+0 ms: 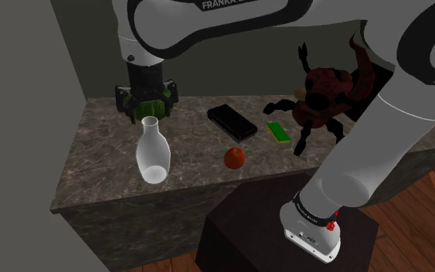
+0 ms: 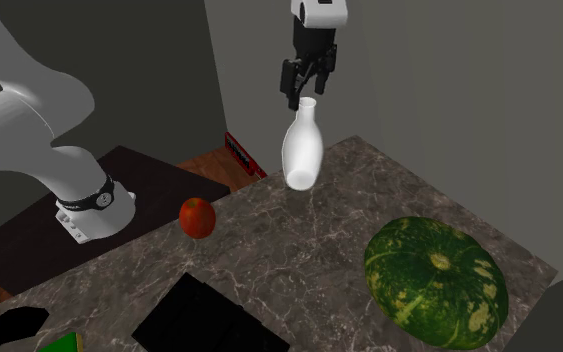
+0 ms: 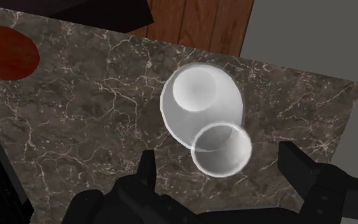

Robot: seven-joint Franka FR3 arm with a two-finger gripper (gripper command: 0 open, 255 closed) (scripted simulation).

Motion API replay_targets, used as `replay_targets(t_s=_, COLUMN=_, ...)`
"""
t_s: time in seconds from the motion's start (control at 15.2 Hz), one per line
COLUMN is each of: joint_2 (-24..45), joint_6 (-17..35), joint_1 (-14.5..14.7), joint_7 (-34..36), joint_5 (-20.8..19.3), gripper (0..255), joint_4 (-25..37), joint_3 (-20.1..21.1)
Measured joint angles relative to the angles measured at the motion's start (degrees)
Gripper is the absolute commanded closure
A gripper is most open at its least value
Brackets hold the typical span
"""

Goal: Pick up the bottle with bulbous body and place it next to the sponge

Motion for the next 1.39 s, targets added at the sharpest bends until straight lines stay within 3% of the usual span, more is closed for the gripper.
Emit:
replay_targets(t_s=0.46, joint_2=2.27, joint_6=4.67, joint_1=0.44, joint_7=1.28, joint_5=-1.2, gripper=0, joint_4=-2.83, joint_3=0.25)
replay_targets(t_s=0.86, joint_2=2.38, joint_6=5.38, joint_1=0.41, joint_7=1.25, joint_5=-1.26, gripper=0, joint_4=-3.42, joint_3=0.22)
replay_targets(t_s=0.92, joint_2=2.38, joint_6=5.38, joint_1=0.41, joint_7=1.25, joint_5=-1.26, gripper=255, joint_4=-3.42, joint_3=0.22)
replay_targets(t_s=1.39, joint_2=2.34, joint_6=5.38, joint_1=0.41, joint_7=1.24, joint_5=-1.24, gripper=255, joint_4=-3.41, joint_3=0.22)
